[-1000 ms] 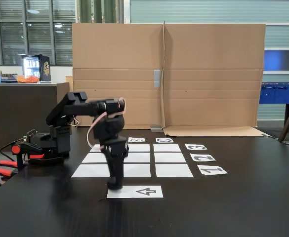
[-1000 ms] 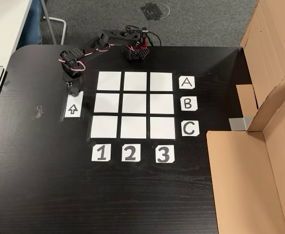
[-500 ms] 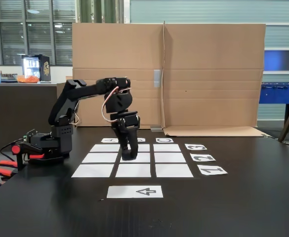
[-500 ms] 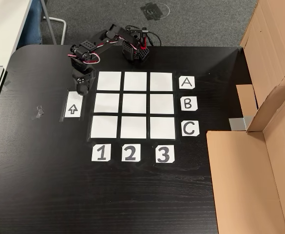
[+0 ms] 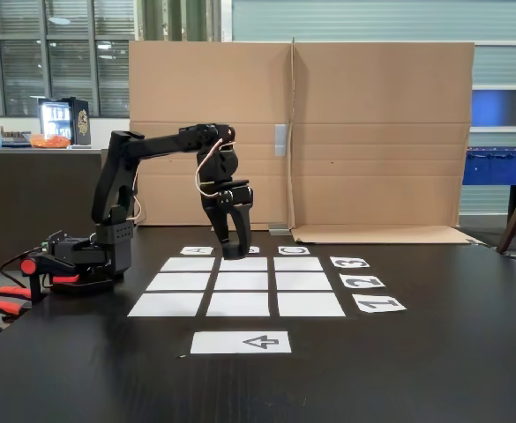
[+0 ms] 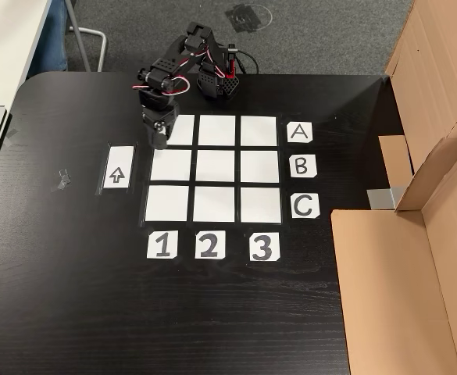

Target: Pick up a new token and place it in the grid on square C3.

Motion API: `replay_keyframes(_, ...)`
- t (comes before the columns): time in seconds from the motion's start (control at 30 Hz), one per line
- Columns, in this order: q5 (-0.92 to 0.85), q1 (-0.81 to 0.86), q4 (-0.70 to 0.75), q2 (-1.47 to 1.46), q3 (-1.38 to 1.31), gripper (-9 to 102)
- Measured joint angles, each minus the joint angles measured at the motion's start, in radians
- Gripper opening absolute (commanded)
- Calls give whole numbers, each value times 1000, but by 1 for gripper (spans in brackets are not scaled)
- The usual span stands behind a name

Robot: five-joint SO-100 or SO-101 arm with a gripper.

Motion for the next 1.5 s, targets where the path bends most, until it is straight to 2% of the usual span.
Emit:
replay_keyframes(0.63,34,-360,0,172,189,-1)
replay_keyframes(0.93,103,-546,-49,167,218,-1)
replay_keyframes(1.5,160,-669,-55,-72,-32,-1)
